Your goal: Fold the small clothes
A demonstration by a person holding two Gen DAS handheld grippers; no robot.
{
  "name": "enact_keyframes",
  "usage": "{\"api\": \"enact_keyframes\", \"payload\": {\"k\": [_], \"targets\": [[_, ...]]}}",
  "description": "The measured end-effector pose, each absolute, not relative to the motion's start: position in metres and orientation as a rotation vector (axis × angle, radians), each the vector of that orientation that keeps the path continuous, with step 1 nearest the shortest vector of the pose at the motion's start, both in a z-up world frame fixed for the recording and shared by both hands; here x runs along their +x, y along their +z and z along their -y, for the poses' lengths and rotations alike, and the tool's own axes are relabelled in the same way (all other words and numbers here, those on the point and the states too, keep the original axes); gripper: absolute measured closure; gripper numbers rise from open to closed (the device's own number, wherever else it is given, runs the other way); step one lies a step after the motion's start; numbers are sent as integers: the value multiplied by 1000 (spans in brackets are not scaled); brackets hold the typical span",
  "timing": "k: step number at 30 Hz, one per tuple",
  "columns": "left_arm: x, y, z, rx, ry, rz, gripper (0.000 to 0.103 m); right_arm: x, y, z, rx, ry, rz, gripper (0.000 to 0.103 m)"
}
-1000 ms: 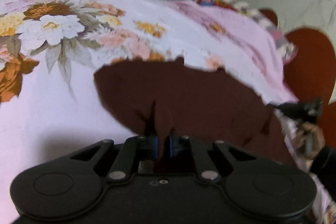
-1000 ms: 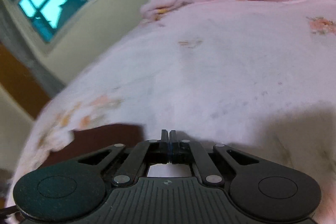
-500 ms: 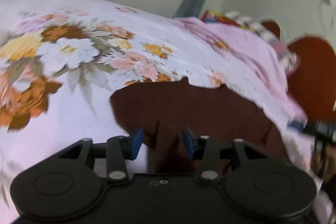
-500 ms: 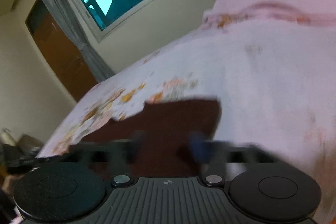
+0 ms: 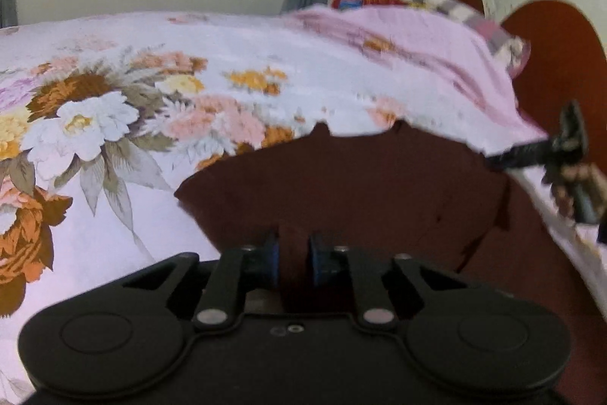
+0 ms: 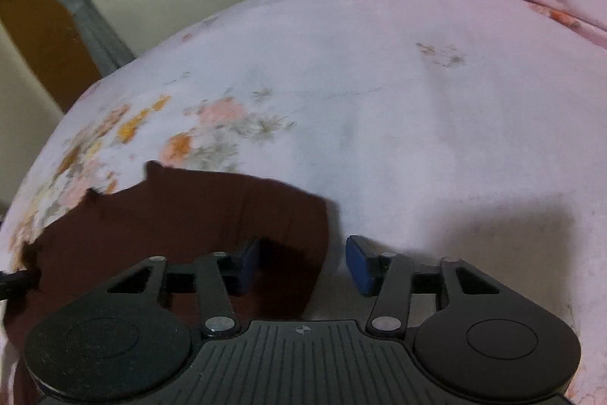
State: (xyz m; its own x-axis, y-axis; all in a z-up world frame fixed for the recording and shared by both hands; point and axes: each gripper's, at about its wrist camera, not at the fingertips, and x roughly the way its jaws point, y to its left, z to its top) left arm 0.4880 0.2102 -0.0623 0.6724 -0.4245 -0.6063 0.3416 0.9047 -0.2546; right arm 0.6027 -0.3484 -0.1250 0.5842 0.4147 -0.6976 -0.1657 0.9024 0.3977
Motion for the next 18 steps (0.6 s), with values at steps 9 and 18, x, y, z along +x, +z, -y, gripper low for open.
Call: {"api": "enact_keyframes", "payload": {"k": [9,18], "targets": [[491,-61,-222,-203,-315,-690,92,592,-132,370,434,313,-822,100],[475,-51,-253,-295,-266,-654,76,538,-93,371,399,485,-704,75]]}}
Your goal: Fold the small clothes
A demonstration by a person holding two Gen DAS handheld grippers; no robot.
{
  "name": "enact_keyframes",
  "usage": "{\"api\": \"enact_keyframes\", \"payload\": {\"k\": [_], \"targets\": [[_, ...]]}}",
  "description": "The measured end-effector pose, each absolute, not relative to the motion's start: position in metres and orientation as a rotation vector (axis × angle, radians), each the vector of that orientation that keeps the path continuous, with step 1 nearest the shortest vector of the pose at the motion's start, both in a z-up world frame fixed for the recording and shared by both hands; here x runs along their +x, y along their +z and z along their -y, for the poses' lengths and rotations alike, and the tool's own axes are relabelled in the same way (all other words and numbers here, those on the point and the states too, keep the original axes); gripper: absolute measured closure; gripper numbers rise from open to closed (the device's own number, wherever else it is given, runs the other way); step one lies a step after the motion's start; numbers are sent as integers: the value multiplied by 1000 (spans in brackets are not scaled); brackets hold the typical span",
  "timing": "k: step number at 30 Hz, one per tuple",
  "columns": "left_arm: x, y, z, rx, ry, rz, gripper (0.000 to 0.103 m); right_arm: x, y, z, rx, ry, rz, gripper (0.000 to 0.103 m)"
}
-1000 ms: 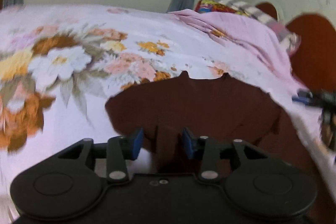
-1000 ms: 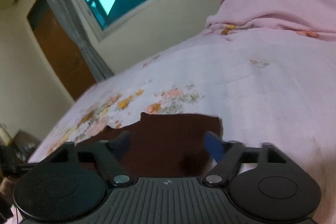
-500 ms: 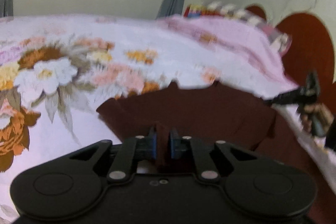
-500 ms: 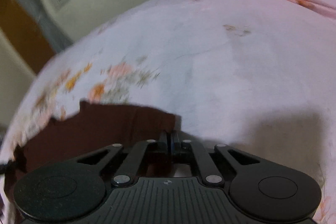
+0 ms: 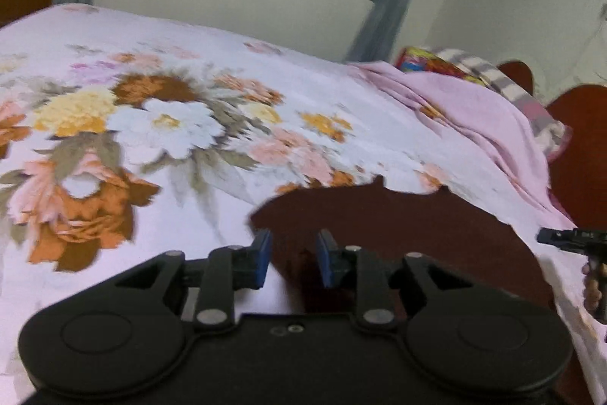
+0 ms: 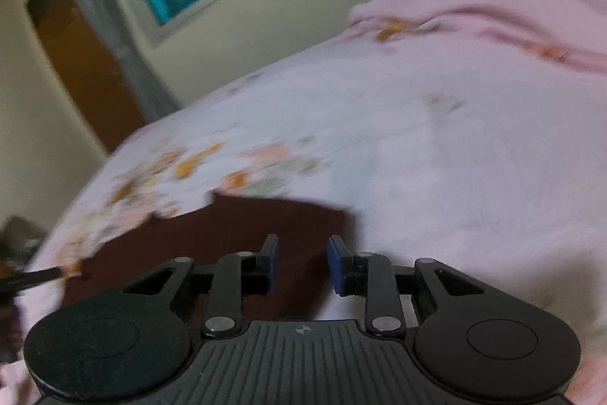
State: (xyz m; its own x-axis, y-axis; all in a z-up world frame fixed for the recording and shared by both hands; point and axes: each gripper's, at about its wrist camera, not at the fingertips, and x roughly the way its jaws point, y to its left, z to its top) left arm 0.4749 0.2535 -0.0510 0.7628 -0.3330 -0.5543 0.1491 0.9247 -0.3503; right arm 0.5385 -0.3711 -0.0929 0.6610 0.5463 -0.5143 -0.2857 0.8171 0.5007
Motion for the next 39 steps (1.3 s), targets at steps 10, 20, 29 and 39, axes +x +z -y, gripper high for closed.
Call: {"api": "enact_keyframes", "payload": {"k": [10,20,29,39], "targets": [[476,-57,-232,-146,-263,-667,51,573,-97,318,22,572,-719,38],[445,-47,-215,-114,-226,-584,49,546,-96,326,-14,505,-678,80],[397,-67,-207,-43,-245,-680,50,470,-98,325,-97,576,-687,80],[350,-65,-215,-176,-203,-709,47,415,-101,358,147,443,-742,70]]}}
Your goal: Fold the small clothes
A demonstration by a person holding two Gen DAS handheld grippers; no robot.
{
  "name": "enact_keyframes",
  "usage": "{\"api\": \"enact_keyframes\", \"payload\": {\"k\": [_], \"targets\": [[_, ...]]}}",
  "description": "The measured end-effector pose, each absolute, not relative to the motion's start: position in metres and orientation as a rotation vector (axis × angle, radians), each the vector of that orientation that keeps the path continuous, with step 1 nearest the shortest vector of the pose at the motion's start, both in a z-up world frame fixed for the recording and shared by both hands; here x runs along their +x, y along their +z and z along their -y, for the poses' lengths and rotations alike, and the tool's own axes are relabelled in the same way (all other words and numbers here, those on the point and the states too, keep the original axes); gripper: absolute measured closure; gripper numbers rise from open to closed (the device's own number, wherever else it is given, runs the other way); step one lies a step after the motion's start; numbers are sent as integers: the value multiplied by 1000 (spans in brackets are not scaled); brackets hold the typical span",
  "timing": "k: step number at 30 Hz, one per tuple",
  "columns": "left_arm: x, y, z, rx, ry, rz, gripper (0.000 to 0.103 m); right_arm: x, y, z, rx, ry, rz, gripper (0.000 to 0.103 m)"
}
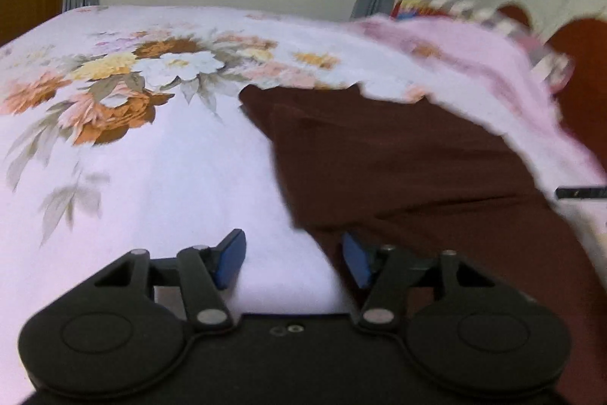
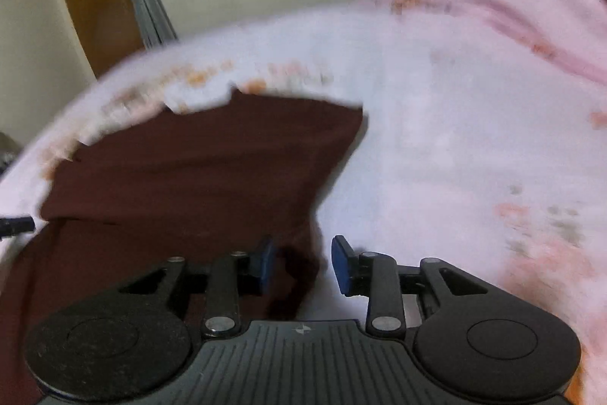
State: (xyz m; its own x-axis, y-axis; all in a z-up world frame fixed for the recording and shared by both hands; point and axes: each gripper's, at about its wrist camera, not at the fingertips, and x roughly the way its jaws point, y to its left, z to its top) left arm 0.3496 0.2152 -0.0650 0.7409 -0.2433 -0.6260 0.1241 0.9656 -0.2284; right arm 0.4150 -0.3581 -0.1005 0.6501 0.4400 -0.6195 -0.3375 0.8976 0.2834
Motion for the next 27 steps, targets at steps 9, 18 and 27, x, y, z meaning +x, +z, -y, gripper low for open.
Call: {"api": "enact_keyframes", "payload": {"k": [9,18,27], "targets": [[362,-54,-211,-210,-216,-640,47,386,-74,346,162,476,-666,70],[454,-59,-221,-196,-238,-691,82,519,-89,311,110,486,-697,59],[460,-50,-203,-234,-351,-631,98,575,-133,305,-110,427,-733,58]]}}
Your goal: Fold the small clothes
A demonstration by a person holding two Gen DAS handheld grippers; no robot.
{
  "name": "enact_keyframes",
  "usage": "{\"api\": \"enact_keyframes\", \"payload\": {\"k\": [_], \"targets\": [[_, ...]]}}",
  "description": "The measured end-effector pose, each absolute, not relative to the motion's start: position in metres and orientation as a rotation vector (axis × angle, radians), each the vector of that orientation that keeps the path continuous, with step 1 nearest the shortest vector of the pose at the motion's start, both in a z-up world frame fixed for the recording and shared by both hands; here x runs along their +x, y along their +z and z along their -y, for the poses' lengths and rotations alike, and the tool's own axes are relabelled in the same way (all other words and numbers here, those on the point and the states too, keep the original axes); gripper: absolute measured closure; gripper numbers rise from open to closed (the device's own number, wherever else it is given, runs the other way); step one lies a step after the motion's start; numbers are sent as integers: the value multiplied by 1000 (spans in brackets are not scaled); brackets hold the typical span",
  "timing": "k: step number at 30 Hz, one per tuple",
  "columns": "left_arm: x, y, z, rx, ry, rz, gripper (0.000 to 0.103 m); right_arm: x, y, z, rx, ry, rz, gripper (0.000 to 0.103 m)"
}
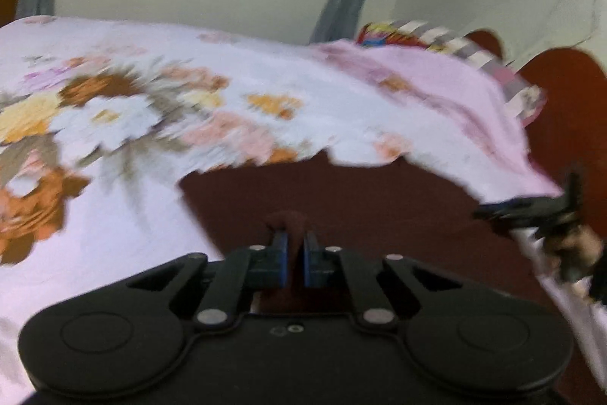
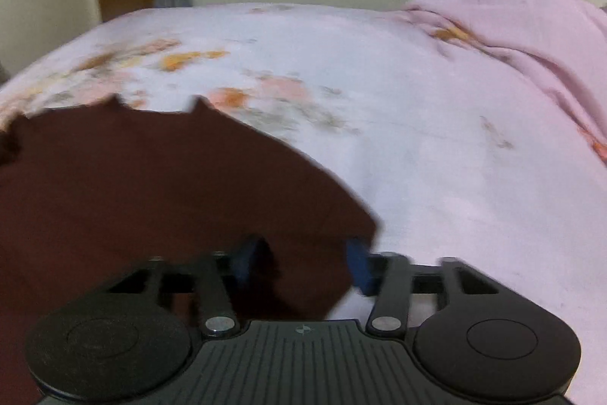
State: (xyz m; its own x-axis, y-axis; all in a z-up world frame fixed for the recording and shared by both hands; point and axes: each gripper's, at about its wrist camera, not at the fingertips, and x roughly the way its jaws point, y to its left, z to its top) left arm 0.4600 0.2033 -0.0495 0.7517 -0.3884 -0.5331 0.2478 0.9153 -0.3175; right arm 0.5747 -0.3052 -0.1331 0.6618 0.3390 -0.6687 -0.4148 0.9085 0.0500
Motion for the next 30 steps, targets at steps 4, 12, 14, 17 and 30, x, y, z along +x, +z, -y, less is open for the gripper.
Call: {"api": "enact_keyframes", "payload": {"k": [4,12,14,17,30], "targets": [[483,-50,-192,-230,-347,-660,97,578,-141,323,-61,312,-733,59],[435,-52,-240,-126,-103,-699,57,487,-94,389,107,332,-648,37],[403,-49,-248,-198,-165,-738,59,448,-88,401,154,358,-668,37],[341,-51,-249,-300,-279,-813,59,381,-93,414,286,443,-745,37],[196,-91,-246,-575,-486,-1018,60,212,-131,451,616,548,-993,53]]}}
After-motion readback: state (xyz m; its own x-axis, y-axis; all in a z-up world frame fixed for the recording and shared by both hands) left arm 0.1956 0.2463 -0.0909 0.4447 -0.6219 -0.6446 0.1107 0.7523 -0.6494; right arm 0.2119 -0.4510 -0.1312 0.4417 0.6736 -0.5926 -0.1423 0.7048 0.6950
